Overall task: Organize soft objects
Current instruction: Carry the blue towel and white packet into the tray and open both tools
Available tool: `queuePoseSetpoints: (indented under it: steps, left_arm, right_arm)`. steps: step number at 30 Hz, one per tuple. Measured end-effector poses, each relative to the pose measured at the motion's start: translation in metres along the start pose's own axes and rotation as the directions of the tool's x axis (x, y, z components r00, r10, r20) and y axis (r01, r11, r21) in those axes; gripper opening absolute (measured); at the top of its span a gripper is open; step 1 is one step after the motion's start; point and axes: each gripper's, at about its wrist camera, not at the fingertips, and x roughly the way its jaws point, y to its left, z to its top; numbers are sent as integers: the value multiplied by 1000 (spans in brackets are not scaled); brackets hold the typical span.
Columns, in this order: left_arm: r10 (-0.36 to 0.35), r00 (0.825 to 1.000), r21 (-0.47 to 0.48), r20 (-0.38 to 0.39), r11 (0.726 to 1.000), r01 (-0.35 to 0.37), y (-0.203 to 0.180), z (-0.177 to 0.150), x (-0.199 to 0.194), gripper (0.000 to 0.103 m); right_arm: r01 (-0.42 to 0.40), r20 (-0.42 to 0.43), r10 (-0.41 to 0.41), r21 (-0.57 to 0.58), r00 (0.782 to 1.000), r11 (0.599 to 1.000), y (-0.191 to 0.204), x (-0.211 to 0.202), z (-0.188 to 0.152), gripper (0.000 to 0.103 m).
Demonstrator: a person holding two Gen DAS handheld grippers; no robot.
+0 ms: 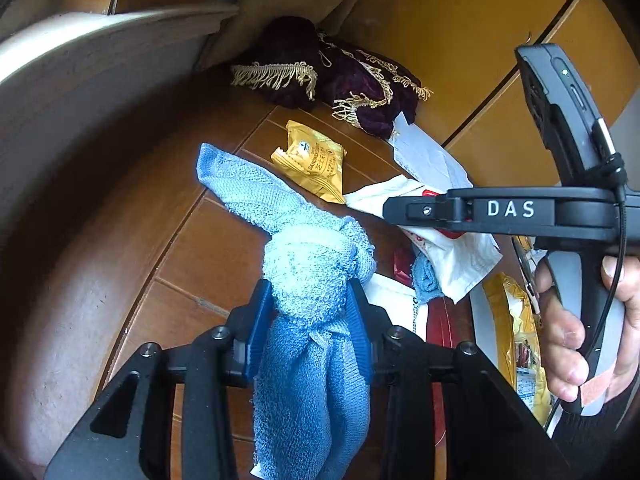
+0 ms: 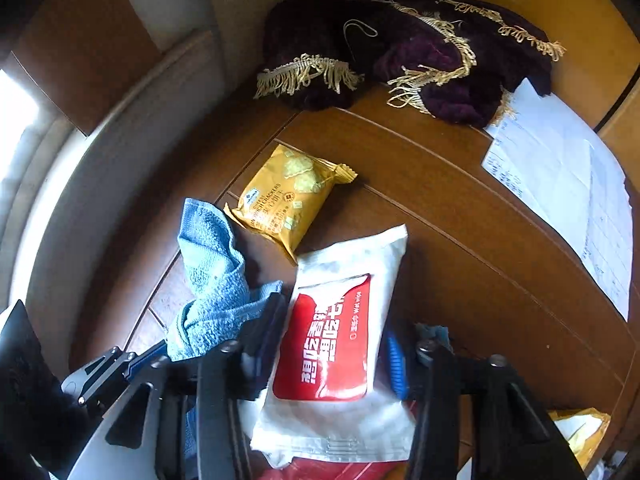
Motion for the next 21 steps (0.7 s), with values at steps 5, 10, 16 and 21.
queuePoseSetpoints:
  steps: [5, 10, 16, 21]
  left_arm:
    - [-6, 1000, 8, 14, 1000, 6, -2, -1, -1, 43]
    - [51, 999, 24, 18, 998, -51, -6, -3, 5, 44]
    - [100, 994, 78, 44, 992, -103, -13, -8, 7, 30]
    - [10, 990, 50, 141, 999, -17, -10, -6, -15, 27]
  right_arm:
    - [-35, 66, 34, 10, 997, 999, -2, -19, -9, 41]
    - [-146, 196, 138, 27, 971, 989, -7, -60, -29, 41]
    - [-246, 380, 191, 101, 905, 964, -37, -115, -87, 41]
    - [-302, 520, 162, 196, 839, 933, -74, -147, -148, 41]
